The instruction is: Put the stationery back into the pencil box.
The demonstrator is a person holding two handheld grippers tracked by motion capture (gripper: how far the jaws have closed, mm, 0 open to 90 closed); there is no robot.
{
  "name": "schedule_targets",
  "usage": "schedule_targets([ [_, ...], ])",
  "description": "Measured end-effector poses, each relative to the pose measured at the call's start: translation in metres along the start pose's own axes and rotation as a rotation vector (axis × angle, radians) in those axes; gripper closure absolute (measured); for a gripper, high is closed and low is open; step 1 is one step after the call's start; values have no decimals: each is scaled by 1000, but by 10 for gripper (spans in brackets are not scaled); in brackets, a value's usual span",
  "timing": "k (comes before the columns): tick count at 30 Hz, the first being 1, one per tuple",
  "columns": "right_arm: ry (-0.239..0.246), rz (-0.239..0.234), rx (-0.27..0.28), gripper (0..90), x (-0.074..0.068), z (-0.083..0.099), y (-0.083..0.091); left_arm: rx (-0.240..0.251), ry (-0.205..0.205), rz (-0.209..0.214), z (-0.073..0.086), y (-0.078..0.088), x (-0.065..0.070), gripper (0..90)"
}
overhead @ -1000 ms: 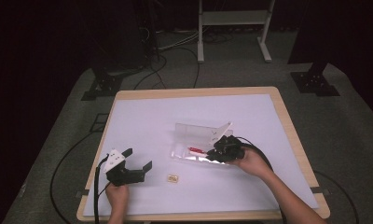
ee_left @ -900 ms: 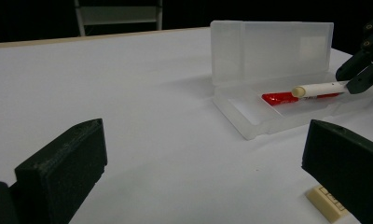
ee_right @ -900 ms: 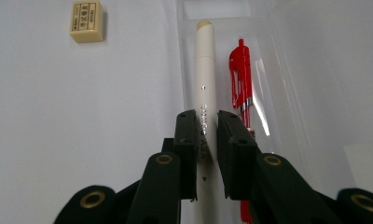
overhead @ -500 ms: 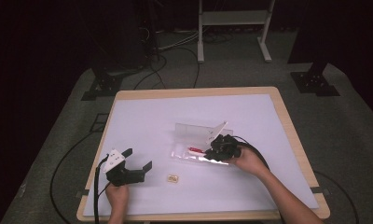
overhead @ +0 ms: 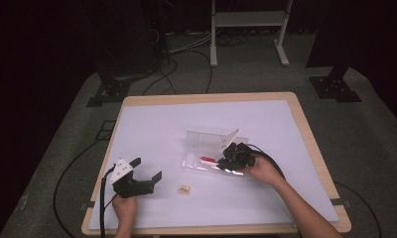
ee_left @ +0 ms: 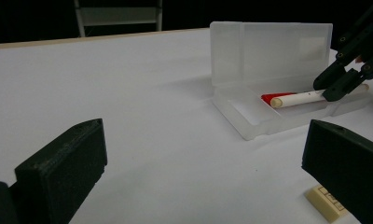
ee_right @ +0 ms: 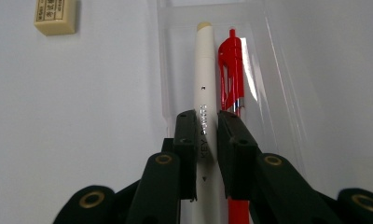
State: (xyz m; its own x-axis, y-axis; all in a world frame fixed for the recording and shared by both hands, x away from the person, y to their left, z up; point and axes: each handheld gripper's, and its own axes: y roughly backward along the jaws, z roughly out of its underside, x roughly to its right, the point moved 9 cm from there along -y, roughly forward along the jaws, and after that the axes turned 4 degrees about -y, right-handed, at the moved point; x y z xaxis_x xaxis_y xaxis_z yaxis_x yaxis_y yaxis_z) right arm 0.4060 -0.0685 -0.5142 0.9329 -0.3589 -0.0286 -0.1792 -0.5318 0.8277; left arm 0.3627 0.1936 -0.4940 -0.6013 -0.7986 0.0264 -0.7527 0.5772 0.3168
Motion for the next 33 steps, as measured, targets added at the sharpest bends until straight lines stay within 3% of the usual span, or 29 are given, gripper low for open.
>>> schedule_targets([
  [21, -5, -10, -18, 769, 3, 2, -9, -2, 0, 0, 0, 0, 0, 0],
  [33, -12, -12, -6, 754, 3, 1, -6, 0, -2, 1, 0, 0, 0, 0],
])
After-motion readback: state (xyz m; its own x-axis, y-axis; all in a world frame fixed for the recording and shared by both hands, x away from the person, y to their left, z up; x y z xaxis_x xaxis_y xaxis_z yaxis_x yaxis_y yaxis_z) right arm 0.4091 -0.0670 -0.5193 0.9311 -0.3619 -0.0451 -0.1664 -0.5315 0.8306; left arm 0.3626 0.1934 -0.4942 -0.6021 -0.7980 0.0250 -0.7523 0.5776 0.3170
